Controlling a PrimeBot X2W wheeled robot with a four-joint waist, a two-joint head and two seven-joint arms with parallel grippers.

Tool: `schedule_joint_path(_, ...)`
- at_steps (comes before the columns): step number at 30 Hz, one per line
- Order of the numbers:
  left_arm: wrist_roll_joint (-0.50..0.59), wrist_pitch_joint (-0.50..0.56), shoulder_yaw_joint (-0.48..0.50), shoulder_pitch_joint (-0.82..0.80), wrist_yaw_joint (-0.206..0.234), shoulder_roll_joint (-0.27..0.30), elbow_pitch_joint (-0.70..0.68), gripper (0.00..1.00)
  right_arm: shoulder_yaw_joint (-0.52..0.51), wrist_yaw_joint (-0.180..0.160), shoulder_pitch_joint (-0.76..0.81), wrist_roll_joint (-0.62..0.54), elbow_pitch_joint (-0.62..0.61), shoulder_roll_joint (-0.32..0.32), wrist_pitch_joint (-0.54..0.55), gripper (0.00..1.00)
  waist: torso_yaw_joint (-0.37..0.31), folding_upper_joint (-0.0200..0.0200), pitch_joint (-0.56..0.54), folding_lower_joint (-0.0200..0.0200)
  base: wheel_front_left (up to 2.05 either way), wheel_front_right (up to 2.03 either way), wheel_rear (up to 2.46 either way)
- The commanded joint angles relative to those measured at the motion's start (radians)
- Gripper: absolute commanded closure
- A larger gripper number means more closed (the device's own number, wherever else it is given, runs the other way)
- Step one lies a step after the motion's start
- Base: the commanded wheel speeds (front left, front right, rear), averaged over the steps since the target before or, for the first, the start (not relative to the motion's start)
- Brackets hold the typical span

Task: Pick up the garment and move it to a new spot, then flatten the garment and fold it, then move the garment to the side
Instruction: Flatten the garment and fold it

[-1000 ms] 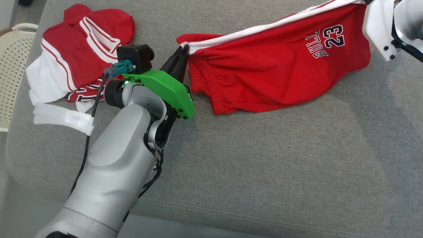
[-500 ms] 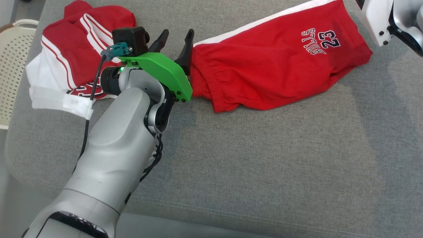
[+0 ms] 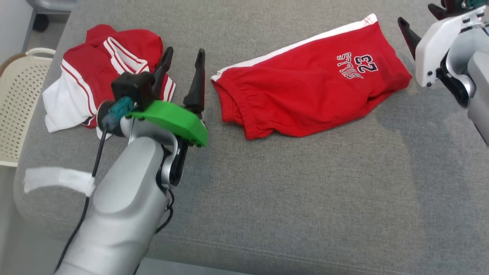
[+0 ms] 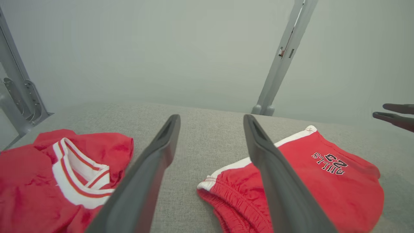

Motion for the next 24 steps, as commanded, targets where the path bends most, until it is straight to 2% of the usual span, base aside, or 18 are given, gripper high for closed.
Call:
schedule_joint_path(1,0.021,-0.002,0.011,0.05,0.006,0.004,-0.031,0.0,-0.01,-0.002,0.026,0.006,0.013,-0.002,-0.016,0.0,-0.001,0.0,-0.032,0.0,0.0,0.0,0.0)
schedule_joint_path(5,0.136,-0.002,0.093,0.228,0.02,0.015,-0.219,0.0,-0.077,-0.002,0.087,0.042,0.069,0.023,-0.097,0.0,0.01,0.0,-0.076,0.0,0.0,0.0,0.0)
schedule_joint_path(11,0.239,-0.002,0.17,0.463,-0.015,0.006,-0.395,0.0,-0.174,-0.002,0.181,0.109,0.156,0.052,-0.193,0.0,0.036,0.0,-0.124,0.0,0.0,0.0,0.0)
schedule_joint_path(18,0.34,-0.002,0.225,0.674,-0.048,-0.009,-0.525,0.0,-0.24,-0.002,0.247,0.156,0.218,0.077,-0.236,0.0,0.056,0.0,-0.116,0.0,0.0,0.0,0.0)
schedule_joint_path(24,0.387,-0.002,0.247,0.759,-0.078,-0.022,-0.56,0.0,-0.272,-0.002,0.261,0.167,0.26,0.068,-0.245,0.0,0.082,0.0,-0.073,0.0,0.0,0.0,0.0)
